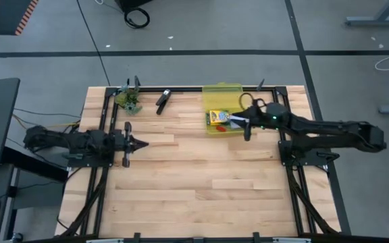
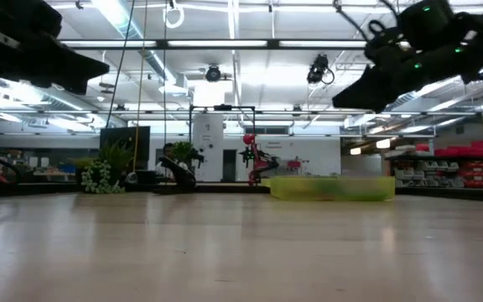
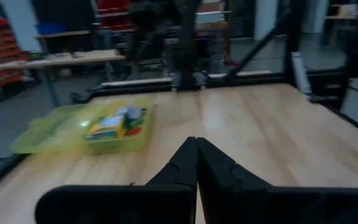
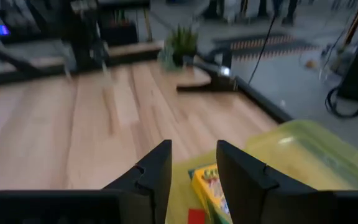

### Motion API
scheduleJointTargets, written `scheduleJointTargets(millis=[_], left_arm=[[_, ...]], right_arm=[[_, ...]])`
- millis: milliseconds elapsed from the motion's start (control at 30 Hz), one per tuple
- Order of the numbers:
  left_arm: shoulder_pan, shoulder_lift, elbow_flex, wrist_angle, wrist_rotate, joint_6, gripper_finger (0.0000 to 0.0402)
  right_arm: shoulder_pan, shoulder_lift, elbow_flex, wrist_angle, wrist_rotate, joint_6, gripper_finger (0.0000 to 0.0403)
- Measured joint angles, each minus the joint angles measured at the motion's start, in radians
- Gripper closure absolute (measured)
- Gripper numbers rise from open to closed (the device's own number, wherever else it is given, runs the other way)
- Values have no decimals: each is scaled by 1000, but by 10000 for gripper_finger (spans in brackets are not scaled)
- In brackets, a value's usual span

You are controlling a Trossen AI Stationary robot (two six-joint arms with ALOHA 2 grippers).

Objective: Pack school essentials
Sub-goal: Return to Home Position

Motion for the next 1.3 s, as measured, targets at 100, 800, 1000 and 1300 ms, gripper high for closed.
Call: scheduleJointTargets(millis=[100,800,1000,1300], left_arm=[[56,-26,0,-1,-1,20,396],[209,-145,2,-142,34,-57,395],[190,-144,2,-144,35,-93,396],[104,-144,2,-145,-25,-113,397]], right_arm=[[0,-94,-57,52,20,18,270],[11,-494,-325,221,68,99,270],[75,-494,-325,221,116,101,273],[360,-492,-324,201,332,102,335]])
